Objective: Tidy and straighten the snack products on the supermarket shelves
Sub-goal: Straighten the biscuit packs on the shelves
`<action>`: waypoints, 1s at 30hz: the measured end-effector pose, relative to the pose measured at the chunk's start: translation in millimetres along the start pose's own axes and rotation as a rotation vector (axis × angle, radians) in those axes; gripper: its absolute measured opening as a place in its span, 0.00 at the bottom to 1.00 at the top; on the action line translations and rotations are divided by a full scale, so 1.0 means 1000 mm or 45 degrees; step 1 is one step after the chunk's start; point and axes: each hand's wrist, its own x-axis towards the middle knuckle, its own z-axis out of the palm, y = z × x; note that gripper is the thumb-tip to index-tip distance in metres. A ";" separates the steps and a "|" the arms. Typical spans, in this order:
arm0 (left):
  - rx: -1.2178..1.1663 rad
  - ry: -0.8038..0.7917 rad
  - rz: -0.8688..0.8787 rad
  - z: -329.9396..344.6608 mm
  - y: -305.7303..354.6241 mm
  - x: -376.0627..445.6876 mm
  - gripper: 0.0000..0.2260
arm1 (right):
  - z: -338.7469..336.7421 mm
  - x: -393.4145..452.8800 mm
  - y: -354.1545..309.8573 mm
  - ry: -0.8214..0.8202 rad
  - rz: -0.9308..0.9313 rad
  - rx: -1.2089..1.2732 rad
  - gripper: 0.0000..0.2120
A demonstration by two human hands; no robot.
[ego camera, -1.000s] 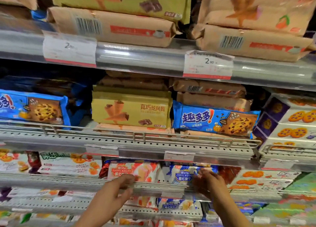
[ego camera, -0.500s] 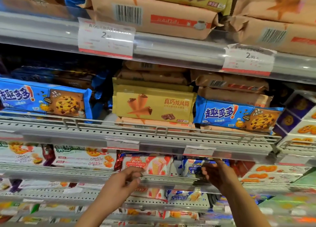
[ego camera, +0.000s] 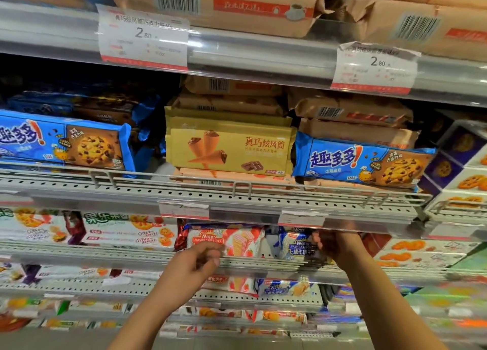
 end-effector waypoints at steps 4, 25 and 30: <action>-0.133 0.029 -0.052 0.006 0.003 0.005 0.09 | 0.000 -0.002 0.002 0.005 -0.075 -0.040 0.08; -0.861 0.194 -0.656 0.028 0.017 0.060 0.23 | -0.022 -0.101 0.077 0.049 -0.311 0.179 0.20; -0.929 0.223 -0.717 0.031 0.019 0.067 0.21 | -0.025 -0.112 0.084 0.044 -0.348 0.121 0.22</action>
